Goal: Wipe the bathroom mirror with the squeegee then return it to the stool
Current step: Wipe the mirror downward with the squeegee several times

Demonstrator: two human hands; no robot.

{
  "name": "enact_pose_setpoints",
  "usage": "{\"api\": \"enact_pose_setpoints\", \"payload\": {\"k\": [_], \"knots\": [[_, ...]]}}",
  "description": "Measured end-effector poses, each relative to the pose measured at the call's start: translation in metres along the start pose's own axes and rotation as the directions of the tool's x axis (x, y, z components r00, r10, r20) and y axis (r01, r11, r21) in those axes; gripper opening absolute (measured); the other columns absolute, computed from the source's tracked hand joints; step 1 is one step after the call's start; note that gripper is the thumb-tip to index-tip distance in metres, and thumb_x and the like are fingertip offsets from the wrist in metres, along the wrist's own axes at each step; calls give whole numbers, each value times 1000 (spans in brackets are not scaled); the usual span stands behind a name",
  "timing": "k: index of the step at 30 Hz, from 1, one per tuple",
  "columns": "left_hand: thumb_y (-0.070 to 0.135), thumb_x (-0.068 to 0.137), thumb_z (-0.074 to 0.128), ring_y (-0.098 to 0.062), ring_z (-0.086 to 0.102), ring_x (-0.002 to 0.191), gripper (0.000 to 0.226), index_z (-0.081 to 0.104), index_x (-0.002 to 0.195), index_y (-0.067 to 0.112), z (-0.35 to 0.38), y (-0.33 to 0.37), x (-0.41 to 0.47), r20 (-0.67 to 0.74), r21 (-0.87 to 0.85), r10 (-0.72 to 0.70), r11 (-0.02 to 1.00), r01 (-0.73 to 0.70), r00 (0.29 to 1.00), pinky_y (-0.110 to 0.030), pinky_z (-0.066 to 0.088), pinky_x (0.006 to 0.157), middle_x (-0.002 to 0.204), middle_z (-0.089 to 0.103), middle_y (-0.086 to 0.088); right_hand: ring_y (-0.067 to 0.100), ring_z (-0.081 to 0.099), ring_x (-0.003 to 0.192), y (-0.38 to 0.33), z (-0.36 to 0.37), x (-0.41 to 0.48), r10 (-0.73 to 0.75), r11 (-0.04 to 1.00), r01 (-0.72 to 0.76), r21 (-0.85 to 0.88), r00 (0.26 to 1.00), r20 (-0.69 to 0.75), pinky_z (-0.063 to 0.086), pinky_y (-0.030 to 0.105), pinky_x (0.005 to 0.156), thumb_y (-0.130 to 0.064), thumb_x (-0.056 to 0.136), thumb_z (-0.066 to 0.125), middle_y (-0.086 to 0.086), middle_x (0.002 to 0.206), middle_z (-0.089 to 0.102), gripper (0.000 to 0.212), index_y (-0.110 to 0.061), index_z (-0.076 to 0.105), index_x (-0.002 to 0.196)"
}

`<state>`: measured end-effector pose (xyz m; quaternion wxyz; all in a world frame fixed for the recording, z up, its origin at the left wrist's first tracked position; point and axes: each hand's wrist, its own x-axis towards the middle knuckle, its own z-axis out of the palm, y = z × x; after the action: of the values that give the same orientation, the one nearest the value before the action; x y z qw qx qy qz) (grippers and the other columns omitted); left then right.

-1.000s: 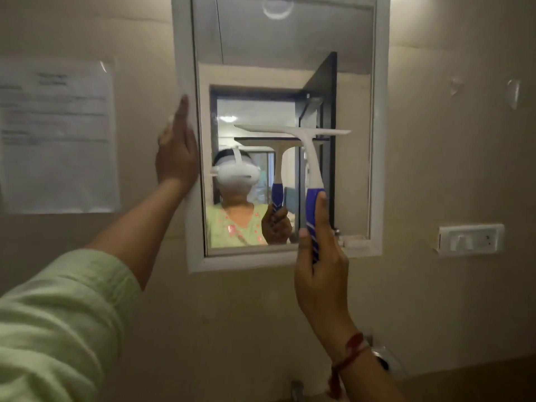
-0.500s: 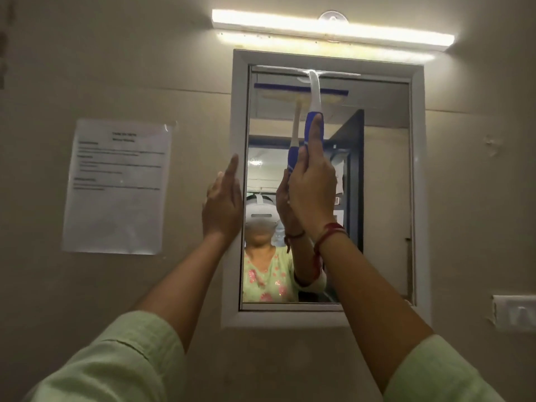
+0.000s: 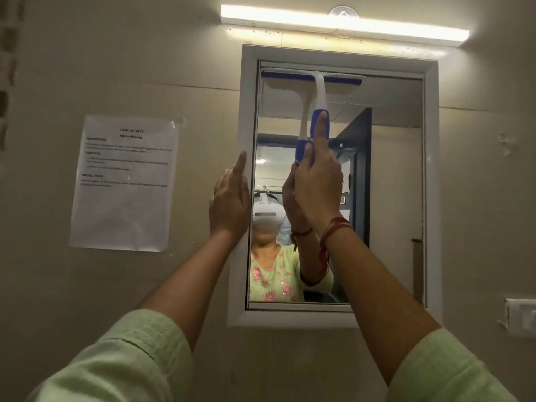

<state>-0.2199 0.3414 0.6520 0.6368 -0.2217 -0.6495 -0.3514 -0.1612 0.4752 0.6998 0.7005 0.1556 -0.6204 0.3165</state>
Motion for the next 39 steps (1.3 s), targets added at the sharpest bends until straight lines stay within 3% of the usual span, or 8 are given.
{"api": "enact_pose_setpoints", "payload": {"k": [14, 20, 25, 29, 35, 39], "knots": [[29, 97, 27, -27, 49, 118, 47, 21, 143, 26, 0, 1, 0, 12, -26, -5, 1000, 5, 1000, -40, 45, 90, 129, 54, -13, 10, 47, 71, 2, 5, 4, -39, 991, 39, -129, 999, 2, 40, 23, 64, -14, 94, 48, 18, 93, 62, 62, -15, 14, 146], [30, 97, 27, -29, 46, 122, 47, 20, 143, 27, -1, 3, -1, 20, -28, -16, 999, 17, 1000, -43, 45, 92, 131, 52, -13, 19, 57, 75, 1, 3, 3, -44, 977, 50, -209, 998, 34, 46, 27, 67, -13, 91, 53, 19, 99, 63, 68, -14, 14, 146], [30, 96, 27, -29, 47, 120, 47, 19, 143, 27, -2, 4, -1, 20, -38, -14, 999, 15, 1000, -44, 46, 91, 131, 52, -13, 24, 62, 76, -1, -2, -7, -20, 979, 33, -200, 998, 65, 53, 34, 69, -12, 94, 47, 20, 96, 61, 66, -17, 8, 147], [28, 98, 28, -29, 46, 122, 46, 19, 142, 28, -3, 4, -1, 24, -47, -19, 999, 20, 1000, -46, 46, 93, 132, 51, -13, 22, 59, 72, 0, -5, -28, -17, 987, 32, -160, 996, 89, 53, 32, 66, -14, 95, 43, 19, 91, 60, 64, -18, 6, 147], [27, 99, 30, -27, 36, 133, 47, 14, 144, 28, 0, 1, -1, 31, -88, -77, 993, 79, 997, -43, 37, 101, 148, 34, -6, 17, 58, 70, 6, -8, -50, -16, 986, 35, -164, 993, 119, 51, 28, 65, -16, 95, 46, 15, 88, 59, 72, -30, -10, 138], [33, 97, 28, -26, 37, 132, 52, 9, 145, 25, 2, -1, -2, 41, -155, -139, 977, 144, 989, -41, 32, 102, 148, 34, -10, 17, 55, 66, 11, -15, -80, 0, 987, 24, -158, 989, 148, 53, 34, 63, -19, 94, 46, 15, 85, 57, 77, -35, -16, 137]]}}
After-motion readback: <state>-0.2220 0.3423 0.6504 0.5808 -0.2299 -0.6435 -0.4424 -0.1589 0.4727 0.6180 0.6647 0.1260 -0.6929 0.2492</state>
